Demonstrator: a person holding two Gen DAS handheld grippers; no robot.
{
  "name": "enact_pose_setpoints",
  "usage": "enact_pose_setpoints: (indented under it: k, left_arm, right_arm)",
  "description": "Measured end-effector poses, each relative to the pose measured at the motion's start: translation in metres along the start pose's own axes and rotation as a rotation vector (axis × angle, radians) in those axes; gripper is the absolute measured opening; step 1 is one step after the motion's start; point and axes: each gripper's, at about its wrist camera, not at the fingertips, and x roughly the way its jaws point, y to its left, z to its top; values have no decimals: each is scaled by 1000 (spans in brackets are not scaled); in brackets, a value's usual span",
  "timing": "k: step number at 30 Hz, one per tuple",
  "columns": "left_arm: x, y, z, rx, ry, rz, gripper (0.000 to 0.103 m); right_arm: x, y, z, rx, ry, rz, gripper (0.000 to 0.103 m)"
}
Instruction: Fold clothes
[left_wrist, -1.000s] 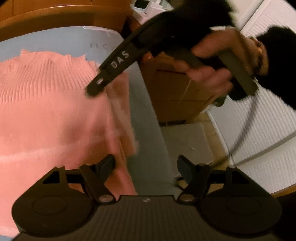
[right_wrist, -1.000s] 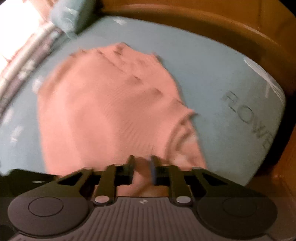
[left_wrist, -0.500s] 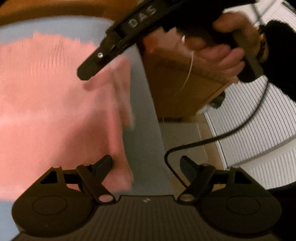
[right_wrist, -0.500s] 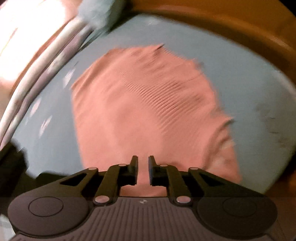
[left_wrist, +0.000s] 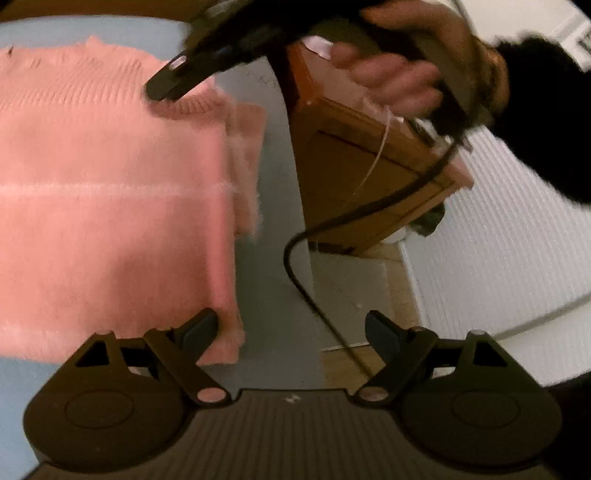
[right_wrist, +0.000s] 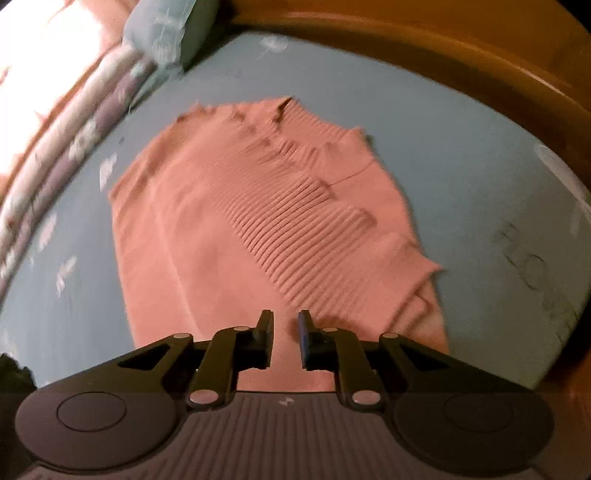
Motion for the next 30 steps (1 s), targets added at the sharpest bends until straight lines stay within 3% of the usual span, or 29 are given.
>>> enact_pose_setpoints:
  k: [1,3,4,8,13,16,20,24,27,30]
  left_arm:
    - [1,0,-2,29,5,4,86]
    - [-2,0,0,24,19,8,86]
    - [-4,0,0,21,25,10,86]
    - [-31,9,0,-2,-14,44,86]
    - [-47,35,3,-73,-41,112,86]
    - [-45,55,10,-146,-47,144,86]
    - [-69,84,8,-290,-122,223,86]
    - [-97,125,4,-430,-184,444,86]
    - [-124,153,4,-471,-265,592,86]
    - [-132,178,6,-461,-328,635,86]
  right_arm:
    - [6,-3,0,-5,2,-41,16]
    - [2,-14,-2,34,-15,-94,0]
    - [-5,-20,-4,70,-32,-110,0]
    - [-33,-45,-10,209,-94,-167,19]
    - [-26,-31,-21,193,-29,-136,20]
    - [-21,-21,-16,179,-30,-157,20]
    - [-20,-13,8,176,-63,-124,20]
    - [-14,3,53,69,-82,-80,20]
    - [5,26,97,-29,-88,-19,20]
    - [33,56,137,-166,-100,35,20]
